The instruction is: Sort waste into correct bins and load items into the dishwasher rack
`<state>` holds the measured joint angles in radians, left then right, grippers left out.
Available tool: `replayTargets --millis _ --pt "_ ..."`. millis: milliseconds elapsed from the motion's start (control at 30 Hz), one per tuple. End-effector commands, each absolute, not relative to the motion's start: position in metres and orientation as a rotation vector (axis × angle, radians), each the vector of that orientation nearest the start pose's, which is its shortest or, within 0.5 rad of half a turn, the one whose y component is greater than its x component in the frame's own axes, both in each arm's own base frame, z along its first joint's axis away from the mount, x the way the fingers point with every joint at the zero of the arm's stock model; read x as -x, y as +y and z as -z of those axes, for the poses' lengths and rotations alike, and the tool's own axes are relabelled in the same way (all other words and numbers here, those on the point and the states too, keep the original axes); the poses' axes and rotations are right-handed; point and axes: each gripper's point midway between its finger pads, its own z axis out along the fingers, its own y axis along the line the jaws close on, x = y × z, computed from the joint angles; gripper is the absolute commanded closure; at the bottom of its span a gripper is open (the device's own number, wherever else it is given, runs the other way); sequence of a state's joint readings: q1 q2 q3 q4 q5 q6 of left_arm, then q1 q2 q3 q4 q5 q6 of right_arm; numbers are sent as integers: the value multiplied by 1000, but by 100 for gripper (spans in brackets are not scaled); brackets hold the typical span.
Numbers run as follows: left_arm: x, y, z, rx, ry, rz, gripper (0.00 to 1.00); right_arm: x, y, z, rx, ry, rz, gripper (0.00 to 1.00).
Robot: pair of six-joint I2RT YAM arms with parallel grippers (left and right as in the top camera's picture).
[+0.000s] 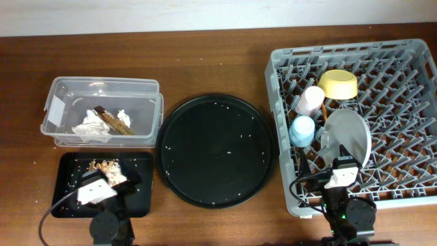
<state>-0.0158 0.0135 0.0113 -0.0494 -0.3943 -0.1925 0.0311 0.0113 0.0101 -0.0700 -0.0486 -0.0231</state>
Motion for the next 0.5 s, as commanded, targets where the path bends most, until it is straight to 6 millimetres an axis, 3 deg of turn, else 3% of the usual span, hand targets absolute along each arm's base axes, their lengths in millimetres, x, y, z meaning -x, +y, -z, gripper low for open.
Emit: replayTargets --millis 0,200,467 --pt "-244 23 -160 40 1639 -183 1 -246 14 -157 71 1644 -39 2" --pt "-245 11 -158 -15 1644 -126 1 -246 14 -157 71 1644 -39 2" --pt "-245 12 -158 -73 1644 -185 1 -246 14 -157 71 1644 -39 2"
